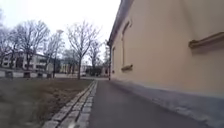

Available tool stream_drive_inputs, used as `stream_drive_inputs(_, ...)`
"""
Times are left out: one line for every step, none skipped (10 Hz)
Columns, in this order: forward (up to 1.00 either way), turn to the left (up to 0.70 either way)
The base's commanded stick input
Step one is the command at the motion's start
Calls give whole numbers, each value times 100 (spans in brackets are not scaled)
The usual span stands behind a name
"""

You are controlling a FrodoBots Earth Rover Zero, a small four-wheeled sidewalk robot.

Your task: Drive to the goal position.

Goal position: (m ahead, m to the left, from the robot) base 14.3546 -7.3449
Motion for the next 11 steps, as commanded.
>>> stream_drive_inputs(100, 0)
stream_drive_inputs(100, 0)
stream_drive_inputs(100, 0)
stream_drive_inputs(100, 0)
stream_drive_inputs(100, 0)
stream_drive_inputs(100, 0)
stream_drive_inputs(100, 0)
stream_drive_inputs(100, 0)
stream_drive_inputs(100, 0)
stream_drive_inputs(100, 0)
stream_drive_inputs(100, 0)
